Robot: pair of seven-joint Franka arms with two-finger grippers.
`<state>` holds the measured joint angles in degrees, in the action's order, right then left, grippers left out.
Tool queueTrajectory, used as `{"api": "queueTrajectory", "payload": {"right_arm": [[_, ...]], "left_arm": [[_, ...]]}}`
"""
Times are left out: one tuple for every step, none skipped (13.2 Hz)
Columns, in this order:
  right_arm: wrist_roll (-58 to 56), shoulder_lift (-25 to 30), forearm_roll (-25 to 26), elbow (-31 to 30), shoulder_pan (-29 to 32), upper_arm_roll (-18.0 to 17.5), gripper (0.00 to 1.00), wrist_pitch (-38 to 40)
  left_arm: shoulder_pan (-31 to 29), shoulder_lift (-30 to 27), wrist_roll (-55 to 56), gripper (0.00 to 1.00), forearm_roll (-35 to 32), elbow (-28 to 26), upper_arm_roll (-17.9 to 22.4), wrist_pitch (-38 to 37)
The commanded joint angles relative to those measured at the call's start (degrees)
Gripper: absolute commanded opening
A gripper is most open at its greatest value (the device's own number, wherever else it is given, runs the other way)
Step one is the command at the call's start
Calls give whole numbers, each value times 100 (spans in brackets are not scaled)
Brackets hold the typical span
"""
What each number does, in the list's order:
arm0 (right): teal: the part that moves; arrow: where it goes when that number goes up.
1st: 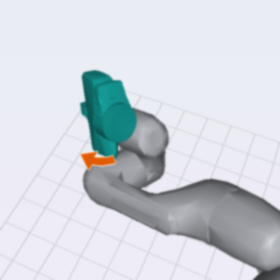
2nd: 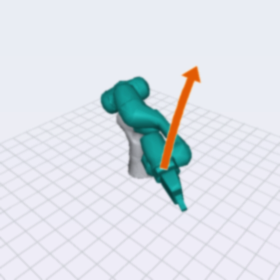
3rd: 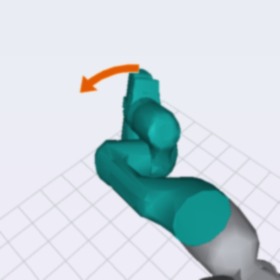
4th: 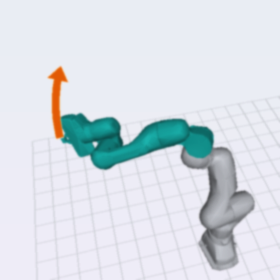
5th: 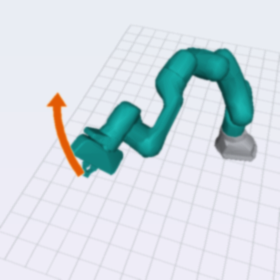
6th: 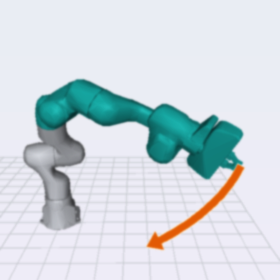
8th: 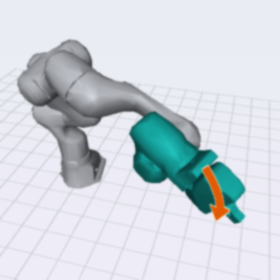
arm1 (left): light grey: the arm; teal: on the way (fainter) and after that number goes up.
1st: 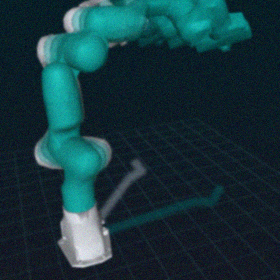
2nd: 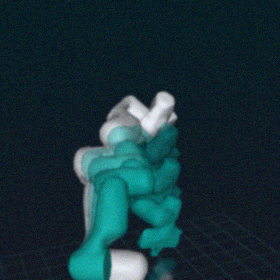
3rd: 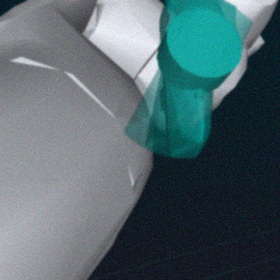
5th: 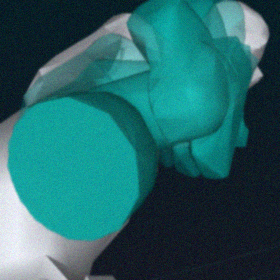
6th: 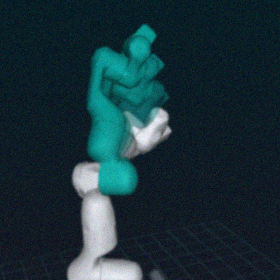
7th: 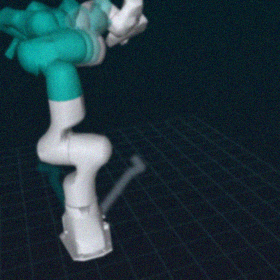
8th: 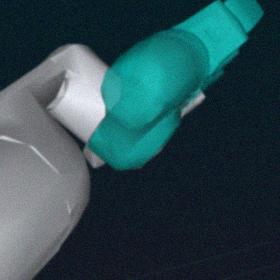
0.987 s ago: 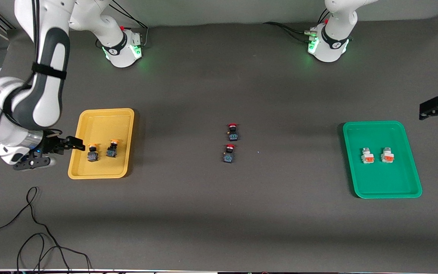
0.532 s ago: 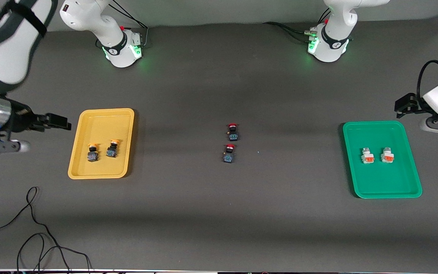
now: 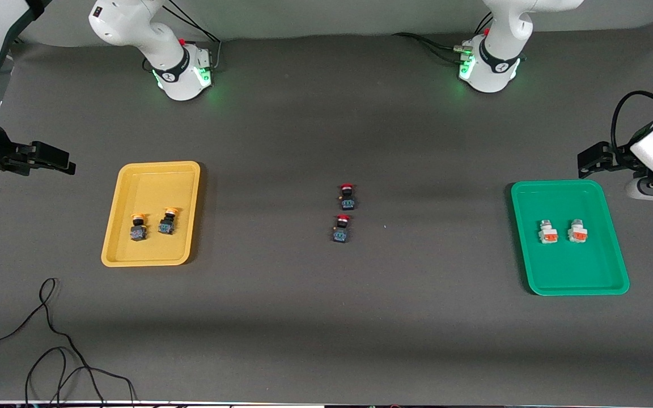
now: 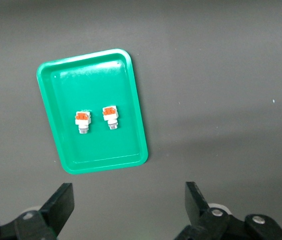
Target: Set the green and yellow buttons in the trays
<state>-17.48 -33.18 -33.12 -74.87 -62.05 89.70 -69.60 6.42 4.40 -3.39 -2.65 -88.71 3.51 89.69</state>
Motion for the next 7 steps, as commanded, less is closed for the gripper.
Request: {"api": "queueTrajectory", "payload": {"right_arm": [[103,-13,104,121,44,-75,98,104],[122,-40,87,130,1,-84,99,104],[139,-57,78,148,-35,-84,99,104],[139,-66,61,148,-44,-93,99,104],[139,-66,52,148,-44,-93,99,104],[131,-66,60,148,-44,-93,99,104],[131,-40,60,139,-44,-93,99,104]], "left_arm": [[140,-106,565,99,159,-32,132,-91],[122,-115,681,99,160,-32,123,-144],[131,-115,751,99,169,-41,123,-162],[140,-115,813,99,169,-41,115,-180],[140,-115,840,99,169,-41,106,-206],[131,-124,840,99,186,-41,106,-224],[131,-124,840,99,273,-41,106,-224]]}}
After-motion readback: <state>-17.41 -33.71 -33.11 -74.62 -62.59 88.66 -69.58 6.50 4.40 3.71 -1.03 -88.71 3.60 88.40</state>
